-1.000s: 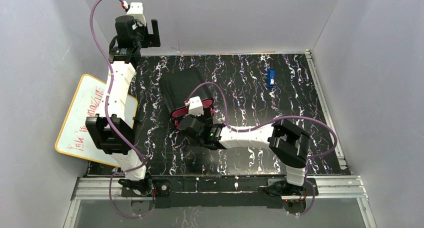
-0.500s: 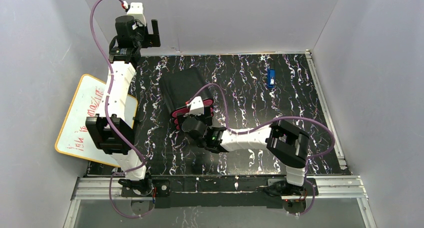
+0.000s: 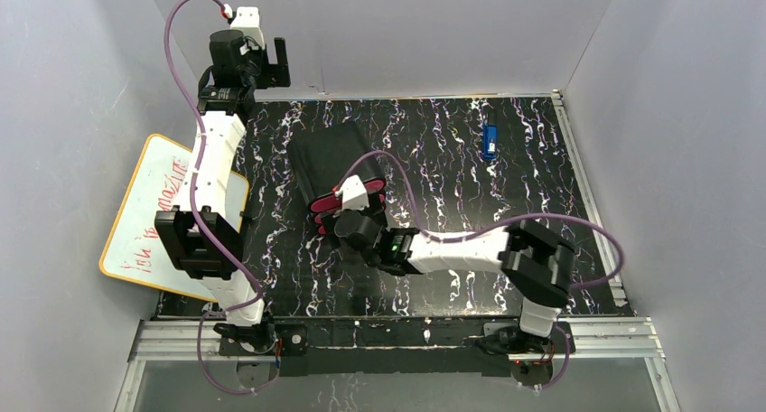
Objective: Organize the makeup
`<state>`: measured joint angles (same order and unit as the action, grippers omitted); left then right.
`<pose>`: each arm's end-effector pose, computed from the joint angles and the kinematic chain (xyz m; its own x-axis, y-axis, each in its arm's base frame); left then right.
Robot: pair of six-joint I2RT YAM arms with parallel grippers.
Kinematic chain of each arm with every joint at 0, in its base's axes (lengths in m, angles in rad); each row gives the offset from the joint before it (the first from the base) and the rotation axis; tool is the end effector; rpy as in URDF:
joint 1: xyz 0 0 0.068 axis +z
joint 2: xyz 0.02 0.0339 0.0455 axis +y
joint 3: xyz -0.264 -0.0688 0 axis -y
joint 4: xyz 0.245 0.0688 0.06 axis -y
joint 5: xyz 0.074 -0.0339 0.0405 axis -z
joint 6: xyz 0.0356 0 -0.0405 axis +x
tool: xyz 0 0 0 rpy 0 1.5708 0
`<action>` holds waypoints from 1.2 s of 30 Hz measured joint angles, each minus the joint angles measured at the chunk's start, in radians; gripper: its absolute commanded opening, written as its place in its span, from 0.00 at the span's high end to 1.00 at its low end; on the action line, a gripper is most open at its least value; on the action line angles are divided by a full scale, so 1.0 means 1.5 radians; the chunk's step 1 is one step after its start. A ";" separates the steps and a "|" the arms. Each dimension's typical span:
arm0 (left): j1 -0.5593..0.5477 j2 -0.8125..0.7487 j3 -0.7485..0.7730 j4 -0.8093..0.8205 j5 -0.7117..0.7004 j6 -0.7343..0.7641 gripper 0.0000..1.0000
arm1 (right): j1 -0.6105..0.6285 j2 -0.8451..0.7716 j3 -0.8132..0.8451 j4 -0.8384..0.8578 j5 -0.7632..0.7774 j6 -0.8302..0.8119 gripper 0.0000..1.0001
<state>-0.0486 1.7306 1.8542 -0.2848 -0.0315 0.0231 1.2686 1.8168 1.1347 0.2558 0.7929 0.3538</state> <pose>0.4055 -0.0186 0.4463 -0.1599 0.0309 -0.9867 0.0212 0.9994 0.0279 0.1440 0.3766 0.2207 -0.2807 -0.0834 -0.9562 -0.4048 0.9136 0.0391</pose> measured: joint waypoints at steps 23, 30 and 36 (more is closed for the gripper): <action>-0.014 -0.061 -0.117 0.028 0.054 -0.032 0.02 | -0.441 -0.403 0.079 -0.273 -0.135 -0.176 0.01; -0.014 -0.108 -0.144 0.056 0.069 -0.035 0.02 | -0.506 -0.324 0.089 -0.296 -0.260 -0.211 0.01; -0.014 -0.129 -0.157 0.075 0.076 -0.030 0.02 | -0.551 -0.317 0.115 -0.305 -0.322 -0.211 0.01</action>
